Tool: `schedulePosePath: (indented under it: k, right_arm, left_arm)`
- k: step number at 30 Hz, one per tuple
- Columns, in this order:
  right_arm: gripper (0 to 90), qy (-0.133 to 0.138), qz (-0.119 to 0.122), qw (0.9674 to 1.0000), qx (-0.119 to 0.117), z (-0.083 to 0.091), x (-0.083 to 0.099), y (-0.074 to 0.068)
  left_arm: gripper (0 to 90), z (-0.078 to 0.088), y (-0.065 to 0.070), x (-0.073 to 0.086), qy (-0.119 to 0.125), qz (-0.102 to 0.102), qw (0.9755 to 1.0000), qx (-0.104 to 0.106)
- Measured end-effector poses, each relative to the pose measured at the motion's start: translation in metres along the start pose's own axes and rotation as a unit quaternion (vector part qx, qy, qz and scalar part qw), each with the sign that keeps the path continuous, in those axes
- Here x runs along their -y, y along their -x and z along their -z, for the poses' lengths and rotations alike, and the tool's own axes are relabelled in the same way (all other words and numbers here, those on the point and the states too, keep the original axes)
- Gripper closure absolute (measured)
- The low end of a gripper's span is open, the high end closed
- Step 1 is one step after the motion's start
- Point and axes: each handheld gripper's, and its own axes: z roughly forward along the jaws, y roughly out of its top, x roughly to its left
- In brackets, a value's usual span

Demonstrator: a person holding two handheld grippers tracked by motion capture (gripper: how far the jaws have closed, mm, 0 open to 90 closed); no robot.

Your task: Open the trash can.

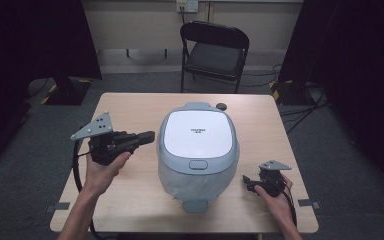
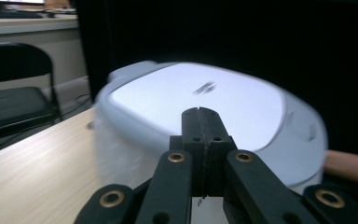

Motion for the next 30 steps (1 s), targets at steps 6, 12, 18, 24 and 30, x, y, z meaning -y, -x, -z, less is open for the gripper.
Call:
schedulePosePath:
  k: [6,12,18,24,30]
  right_arm:
    - [20.4,-0.001,0.001,1.0000,0.001,-0.002,-0.001,0.000]
    - [20.4,-0.001,0.001,1.0000,0.001,-0.002,-0.001,0.000]
    - [20.4,0.000,0.001,1.0000,0.001,-0.002,-0.001,0.000]
    - [20.4,-0.001,0.001,1.0000,0.001,-0.002,-0.001,0.000]
    - [20.4,-0.001,0.001,1.0000,0.001,-0.002,-0.001,0.000]
  left_arm:
    - [90.0,-0.023,0.031,-0.011,0.004,-0.020,0.9990,0.040]
    - [90.0,-0.045,0.050,-0.015,-0.025,-0.031,0.9971,0.065]
    - [90.0,-0.064,0.062,-0.010,-0.053,-0.036,0.9940,0.089]
    - [90.0,-0.069,0.065,-0.006,-0.061,-0.045,0.9921,0.100]
    - [90.0,-0.067,0.067,-0.009,-0.073,-0.077,0.9915,0.076]
